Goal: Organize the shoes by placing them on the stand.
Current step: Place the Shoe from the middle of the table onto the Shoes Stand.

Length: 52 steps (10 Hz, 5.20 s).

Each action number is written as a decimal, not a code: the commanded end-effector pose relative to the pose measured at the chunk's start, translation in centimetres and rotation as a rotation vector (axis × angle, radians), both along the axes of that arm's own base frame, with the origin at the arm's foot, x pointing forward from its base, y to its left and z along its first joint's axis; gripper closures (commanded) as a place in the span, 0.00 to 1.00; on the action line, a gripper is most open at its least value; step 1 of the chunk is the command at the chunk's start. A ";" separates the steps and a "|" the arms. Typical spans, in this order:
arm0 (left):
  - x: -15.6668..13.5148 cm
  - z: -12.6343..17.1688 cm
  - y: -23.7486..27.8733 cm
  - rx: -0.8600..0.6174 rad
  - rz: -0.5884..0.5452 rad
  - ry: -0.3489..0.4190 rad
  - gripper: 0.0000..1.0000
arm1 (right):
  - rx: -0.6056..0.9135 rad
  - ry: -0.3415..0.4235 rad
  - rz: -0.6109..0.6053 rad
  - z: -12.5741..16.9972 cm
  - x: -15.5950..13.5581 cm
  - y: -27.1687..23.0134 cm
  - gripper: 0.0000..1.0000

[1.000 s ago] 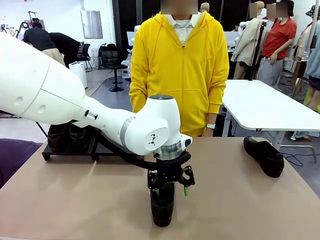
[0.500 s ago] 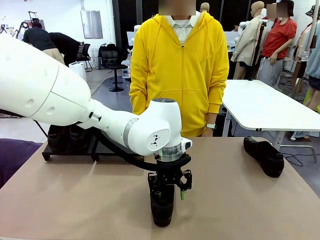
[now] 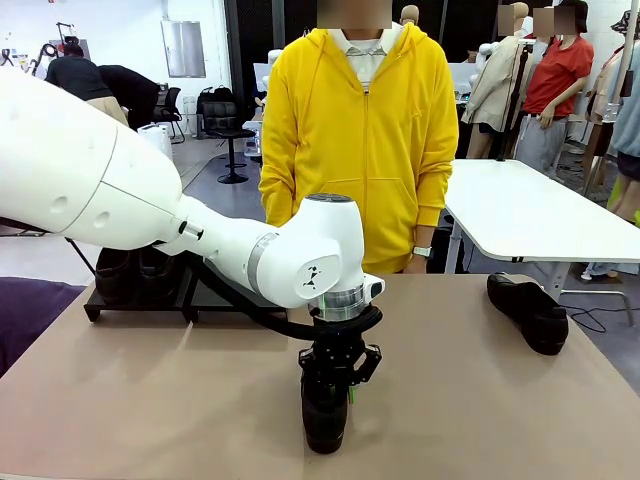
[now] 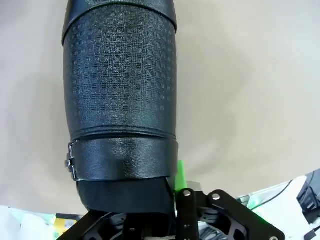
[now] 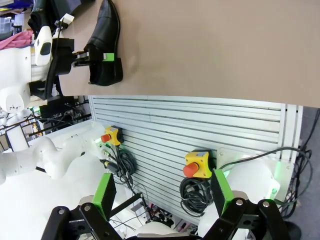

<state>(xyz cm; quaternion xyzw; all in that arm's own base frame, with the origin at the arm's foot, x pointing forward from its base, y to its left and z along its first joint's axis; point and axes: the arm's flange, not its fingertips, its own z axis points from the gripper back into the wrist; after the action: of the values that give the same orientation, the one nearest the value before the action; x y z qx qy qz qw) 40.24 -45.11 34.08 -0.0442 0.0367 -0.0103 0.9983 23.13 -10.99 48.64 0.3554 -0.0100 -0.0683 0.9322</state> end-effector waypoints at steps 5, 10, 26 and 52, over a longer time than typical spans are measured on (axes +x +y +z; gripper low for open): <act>-0.9 5.1 3.1 0.069 -0.041 -0.188 1.00 | 0.017 -0.015 0.006 0.2 -0.1 -0.1 0.00; -4.8 12.3 13.5 0.186 -0.009 -0.565 1.00 | 0.017 -0.015 0.006 0.2 -0.1 -0.1 0.00; 14.9 13.4 17.5 0.240 -0.055 -0.700 1.00 | 0.017 -0.015 0.006 0.2 -0.1 -0.1 0.00; 7.3 19.2 24.2 -0.038 -0.199 -0.242 0.00 | 0.017 -0.015 0.006 0.2 -0.1 -0.1 0.00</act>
<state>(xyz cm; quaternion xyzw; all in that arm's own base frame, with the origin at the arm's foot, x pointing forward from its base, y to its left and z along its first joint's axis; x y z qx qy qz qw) 49.57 -24.44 52.08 -0.0597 -0.1064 -0.0902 0.9884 23.09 -11.00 48.62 0.3557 -0.0088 -0.0687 0.9320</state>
